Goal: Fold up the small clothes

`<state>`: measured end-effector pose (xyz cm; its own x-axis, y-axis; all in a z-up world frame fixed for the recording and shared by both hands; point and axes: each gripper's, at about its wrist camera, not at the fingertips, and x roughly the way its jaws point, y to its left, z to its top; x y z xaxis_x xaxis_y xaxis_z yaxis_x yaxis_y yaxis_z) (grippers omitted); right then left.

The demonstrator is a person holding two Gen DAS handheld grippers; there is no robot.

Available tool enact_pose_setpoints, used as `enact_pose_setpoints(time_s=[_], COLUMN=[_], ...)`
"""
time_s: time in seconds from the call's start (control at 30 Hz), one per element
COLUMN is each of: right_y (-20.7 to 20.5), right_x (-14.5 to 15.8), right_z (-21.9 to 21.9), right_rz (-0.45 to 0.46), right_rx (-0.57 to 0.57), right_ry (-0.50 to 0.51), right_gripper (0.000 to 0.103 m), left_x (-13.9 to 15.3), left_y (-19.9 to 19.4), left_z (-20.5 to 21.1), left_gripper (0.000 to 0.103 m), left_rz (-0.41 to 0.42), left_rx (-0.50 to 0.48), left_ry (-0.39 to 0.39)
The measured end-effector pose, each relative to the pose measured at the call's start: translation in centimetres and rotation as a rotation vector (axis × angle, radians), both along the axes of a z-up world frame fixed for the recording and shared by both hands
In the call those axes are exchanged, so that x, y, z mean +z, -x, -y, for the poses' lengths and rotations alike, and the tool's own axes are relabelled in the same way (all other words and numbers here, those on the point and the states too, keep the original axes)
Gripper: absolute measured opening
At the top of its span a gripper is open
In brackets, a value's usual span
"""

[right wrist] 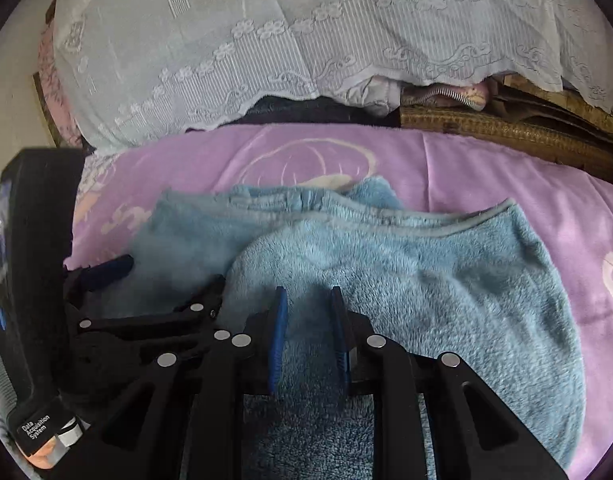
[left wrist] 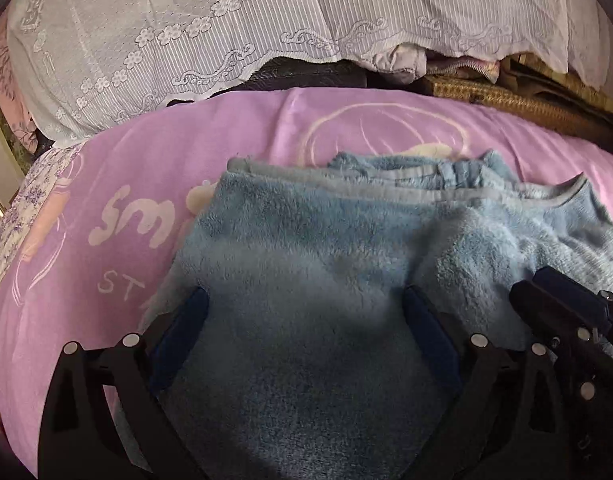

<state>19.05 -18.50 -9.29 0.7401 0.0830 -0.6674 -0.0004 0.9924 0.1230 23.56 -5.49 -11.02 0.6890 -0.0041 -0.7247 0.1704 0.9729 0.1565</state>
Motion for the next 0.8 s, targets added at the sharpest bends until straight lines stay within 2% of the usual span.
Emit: enact_pose_setpoints(time_s=[0.23, 0.33, 0.47, 0.53, 0.57, 0.6, 0.67, 0.7, 0.8], right_y=[-0.5, 0.1, 4.0, 5.8, 6.5, 7.0, 7.7, 8.0, 9.8], right_x=[-1.2, -0.9, 0.7, 1.2, 1.1, 0.9, 0.1, -0.3, -1.6], right_z=[0.3, 0.5, 0.8, 0.6, 0.5, 0.6, 1.6, 2.7, 7.3], right_rz=[-0.033, -0.007, 0.075, 0.087, 0.077, 0.061, 0.042, 0.035, 0.028], right_rx=[0.004, 0.0, -0.012, 0.002, 0.021, 0.036, 0.028, 0.02, -0.043], right_ry=[-0.02, -0.033, -0.075, -0.094, -0.118, -0.139, -0.167, -0.216, -0.434], right_gripper=[0.021, 0.022, 0.027, 0.027, 0.026, 0.026, 0.027, 0.025, 0.015], left_x=[-0.4, 0.7, 3.2, 3.7, 3.7, 3.3, 1.9, 1.2, 1.1], left_y=[-0.1, 1.0, 4.2, 5.6, 6.2, 6.7, 7.1, 7.0, 7.2], left_z=[0.2, -0.7, -2.3, -2.8, -2.8, -2.8, -2.6, -2.8, -4.9], left_gripper=[0.099, 0.099, 0.099, 0.099, 0.097, 0.098, 0.099, 0.099, 0.099], left_rz=[0.02, 0.042, 0.097, 0.068, 0.042, 0.03, 0.014, 0.006, -0.005], left_rx=[0.007, 0.004, -0.007, -0.043, -0.074, -0.083, -0.081, -0.073, -0.041], left_ry=[-0.027, 0.02, 0.094, 0.157, 0.186, 0.183, 0.109, 0.087, 0.13])
